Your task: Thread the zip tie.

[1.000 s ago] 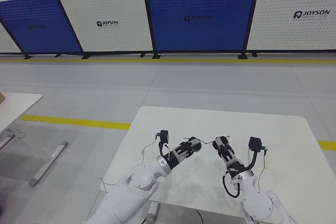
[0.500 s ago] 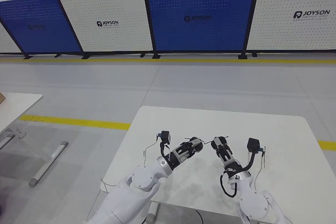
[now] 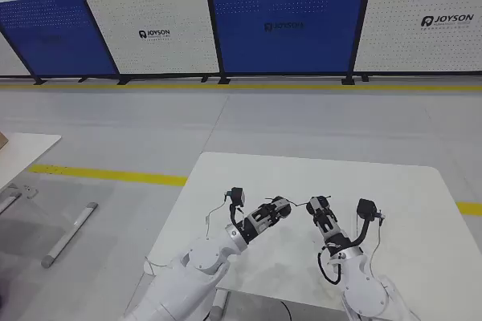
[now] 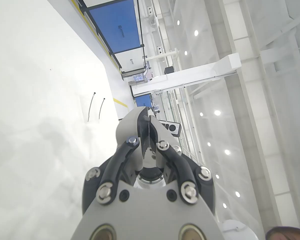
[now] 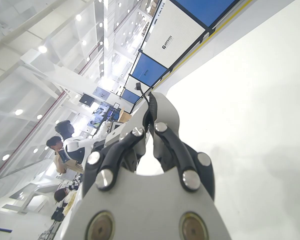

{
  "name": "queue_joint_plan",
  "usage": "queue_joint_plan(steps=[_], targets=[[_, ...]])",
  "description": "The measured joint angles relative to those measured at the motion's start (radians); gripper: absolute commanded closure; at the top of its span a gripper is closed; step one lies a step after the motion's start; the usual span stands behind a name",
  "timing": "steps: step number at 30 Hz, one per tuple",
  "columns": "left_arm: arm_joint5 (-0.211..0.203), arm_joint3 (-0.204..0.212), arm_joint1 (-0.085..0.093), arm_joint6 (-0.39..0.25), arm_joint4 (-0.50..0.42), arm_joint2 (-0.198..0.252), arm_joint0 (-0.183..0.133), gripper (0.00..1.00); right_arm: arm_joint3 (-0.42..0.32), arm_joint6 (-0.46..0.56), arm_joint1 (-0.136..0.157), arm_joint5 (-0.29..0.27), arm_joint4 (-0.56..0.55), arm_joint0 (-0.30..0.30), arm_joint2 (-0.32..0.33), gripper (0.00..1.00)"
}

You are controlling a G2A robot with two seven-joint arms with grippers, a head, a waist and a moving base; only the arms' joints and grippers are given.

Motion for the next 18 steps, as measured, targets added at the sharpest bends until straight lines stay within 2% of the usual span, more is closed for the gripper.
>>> queue_joint_plan(steps=[11,18], targets=[[0.004,-0.005,-0.001,0.011,0.007,0.004,0.002,1.00,-0.019,0.055,0.001,-0.004,-0.007,-0.002,0.013,1.00],[-0.012,-0.009,-0.003,0.012,0.003,0.004,0.006,1.00,-0.003,0.078,-0.002,0.002,-0.017,0.017,0.002,1.00]])
